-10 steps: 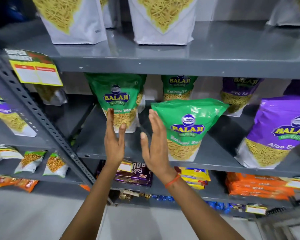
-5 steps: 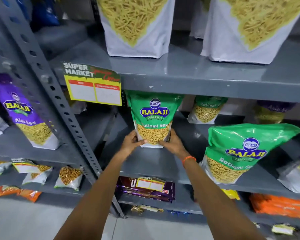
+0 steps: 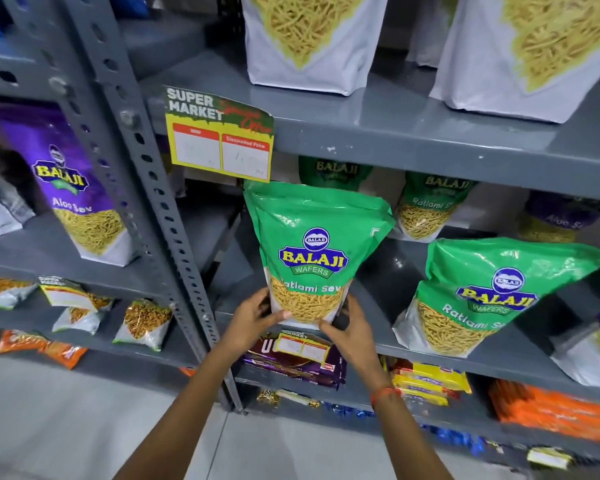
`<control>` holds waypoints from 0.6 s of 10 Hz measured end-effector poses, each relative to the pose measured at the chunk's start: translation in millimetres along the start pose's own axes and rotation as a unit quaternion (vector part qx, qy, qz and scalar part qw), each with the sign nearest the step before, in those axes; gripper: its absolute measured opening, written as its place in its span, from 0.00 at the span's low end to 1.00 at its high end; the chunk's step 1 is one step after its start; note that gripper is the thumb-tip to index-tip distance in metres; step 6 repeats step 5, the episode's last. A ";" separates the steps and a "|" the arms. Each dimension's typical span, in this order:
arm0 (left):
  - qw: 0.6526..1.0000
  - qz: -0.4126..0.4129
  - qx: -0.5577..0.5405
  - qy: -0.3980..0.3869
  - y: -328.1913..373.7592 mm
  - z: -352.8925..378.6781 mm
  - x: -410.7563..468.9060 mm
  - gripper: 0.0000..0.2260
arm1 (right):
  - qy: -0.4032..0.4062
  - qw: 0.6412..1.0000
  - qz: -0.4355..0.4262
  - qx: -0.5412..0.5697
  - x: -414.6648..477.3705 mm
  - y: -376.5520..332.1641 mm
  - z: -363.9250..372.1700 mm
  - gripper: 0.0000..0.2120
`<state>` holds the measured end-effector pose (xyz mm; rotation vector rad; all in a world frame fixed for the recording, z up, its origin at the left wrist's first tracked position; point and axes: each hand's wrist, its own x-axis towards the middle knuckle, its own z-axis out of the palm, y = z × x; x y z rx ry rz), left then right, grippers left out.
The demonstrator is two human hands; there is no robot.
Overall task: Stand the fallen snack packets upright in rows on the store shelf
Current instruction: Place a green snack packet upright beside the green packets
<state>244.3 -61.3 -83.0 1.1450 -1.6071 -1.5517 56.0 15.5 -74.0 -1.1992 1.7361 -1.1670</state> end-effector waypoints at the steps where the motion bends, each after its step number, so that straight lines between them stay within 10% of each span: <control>1: 1.000 0.006 0.005 0.006 4.5 -1.0 2.0 0.18 | 0.001 1.000 0.009 0.004 0.3 -3.2 0.9 0.33; 4: 0.991 -0.050 0.122 0.027 42.7 9.7 -27.0 0.31 | -0.046 0.986 -0.012 -0.161 -16.0 -30.2 -26.6 0.35; 6: 0.933 -0.081 0.329 0.123 74.7 38.6 -43.6 0.18 | -0.059 0.963 -0.030 -0.261 -28.2 -60.0 -58.8 0.30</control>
